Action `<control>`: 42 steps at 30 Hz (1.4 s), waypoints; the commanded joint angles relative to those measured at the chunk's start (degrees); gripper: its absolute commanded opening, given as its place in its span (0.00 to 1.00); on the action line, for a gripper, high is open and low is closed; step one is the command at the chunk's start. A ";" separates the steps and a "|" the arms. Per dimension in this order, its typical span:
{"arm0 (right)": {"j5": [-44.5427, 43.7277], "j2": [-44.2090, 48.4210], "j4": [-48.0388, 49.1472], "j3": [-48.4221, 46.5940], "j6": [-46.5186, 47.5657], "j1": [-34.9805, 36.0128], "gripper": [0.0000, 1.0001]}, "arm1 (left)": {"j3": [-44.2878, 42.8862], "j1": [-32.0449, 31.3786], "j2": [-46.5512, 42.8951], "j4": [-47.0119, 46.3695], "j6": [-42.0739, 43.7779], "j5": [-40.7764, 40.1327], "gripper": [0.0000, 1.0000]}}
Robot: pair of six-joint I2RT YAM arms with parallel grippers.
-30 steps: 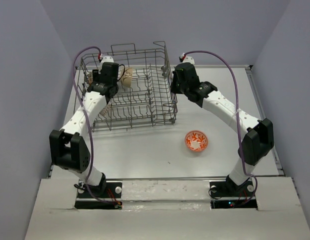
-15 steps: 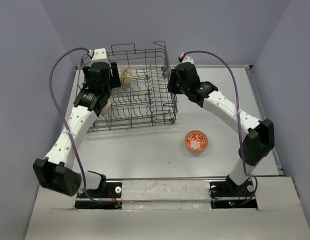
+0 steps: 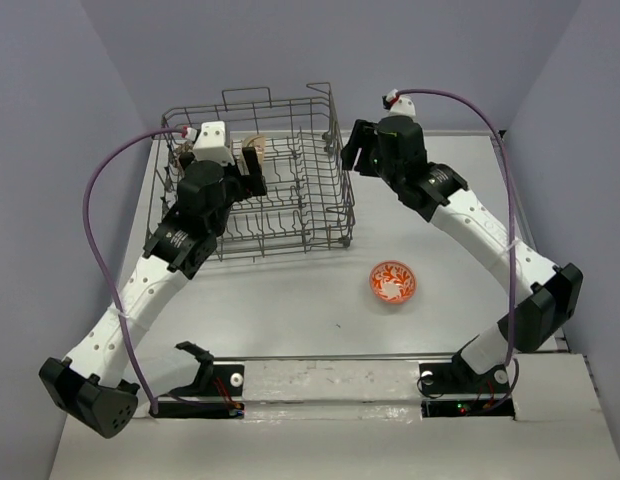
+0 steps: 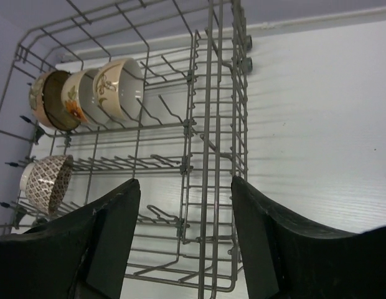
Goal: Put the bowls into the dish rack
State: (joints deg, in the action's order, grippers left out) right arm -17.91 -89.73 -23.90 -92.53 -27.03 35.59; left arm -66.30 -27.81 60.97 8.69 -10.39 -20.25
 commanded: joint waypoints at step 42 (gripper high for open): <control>-12.41 34.37 -4.84 62.47 -30.37 -0.53 0.55 | 2.41 -6.64 -2.96 -2.36 -1.21 -5.94 0.99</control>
State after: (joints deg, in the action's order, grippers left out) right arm -30.61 -55.75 -30.00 -30.96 -56.47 35.22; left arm -64.18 -34.15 58.08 8.80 -10.83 -25.93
